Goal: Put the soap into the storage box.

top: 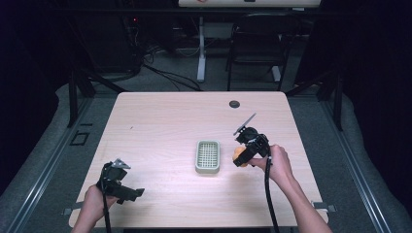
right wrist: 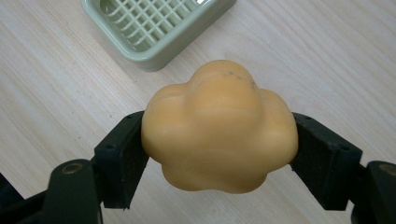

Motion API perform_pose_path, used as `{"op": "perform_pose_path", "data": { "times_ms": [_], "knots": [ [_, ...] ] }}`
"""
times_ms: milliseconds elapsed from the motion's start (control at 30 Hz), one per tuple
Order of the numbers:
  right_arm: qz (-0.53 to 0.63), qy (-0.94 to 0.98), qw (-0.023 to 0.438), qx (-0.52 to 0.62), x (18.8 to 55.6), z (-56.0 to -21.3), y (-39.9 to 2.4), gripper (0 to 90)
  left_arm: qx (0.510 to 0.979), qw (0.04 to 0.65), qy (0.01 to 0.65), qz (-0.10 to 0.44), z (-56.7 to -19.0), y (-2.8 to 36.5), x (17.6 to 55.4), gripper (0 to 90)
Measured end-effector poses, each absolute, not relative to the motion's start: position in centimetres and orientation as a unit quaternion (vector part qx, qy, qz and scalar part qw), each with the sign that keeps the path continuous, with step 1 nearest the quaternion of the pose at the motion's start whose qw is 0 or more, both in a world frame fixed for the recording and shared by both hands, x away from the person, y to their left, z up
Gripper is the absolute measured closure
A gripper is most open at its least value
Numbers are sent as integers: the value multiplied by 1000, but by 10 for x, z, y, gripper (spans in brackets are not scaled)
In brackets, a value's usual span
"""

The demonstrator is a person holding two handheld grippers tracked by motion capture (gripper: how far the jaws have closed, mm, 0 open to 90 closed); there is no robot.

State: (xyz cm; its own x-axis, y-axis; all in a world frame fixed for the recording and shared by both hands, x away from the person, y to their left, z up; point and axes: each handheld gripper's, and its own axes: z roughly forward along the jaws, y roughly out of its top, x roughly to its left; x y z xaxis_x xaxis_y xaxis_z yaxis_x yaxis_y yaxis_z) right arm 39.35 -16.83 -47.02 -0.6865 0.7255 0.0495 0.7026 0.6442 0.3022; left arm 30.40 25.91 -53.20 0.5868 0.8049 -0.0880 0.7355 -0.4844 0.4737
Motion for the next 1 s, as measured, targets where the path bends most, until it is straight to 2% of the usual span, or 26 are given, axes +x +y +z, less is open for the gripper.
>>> {"op": "perform_pose_path", "data": {
  "times_ms": [1000],
  "knots": [
    [158,912,29,377,411,-462,-141,246,858,239,449,72,-532,259,304,1]
  ]
}}
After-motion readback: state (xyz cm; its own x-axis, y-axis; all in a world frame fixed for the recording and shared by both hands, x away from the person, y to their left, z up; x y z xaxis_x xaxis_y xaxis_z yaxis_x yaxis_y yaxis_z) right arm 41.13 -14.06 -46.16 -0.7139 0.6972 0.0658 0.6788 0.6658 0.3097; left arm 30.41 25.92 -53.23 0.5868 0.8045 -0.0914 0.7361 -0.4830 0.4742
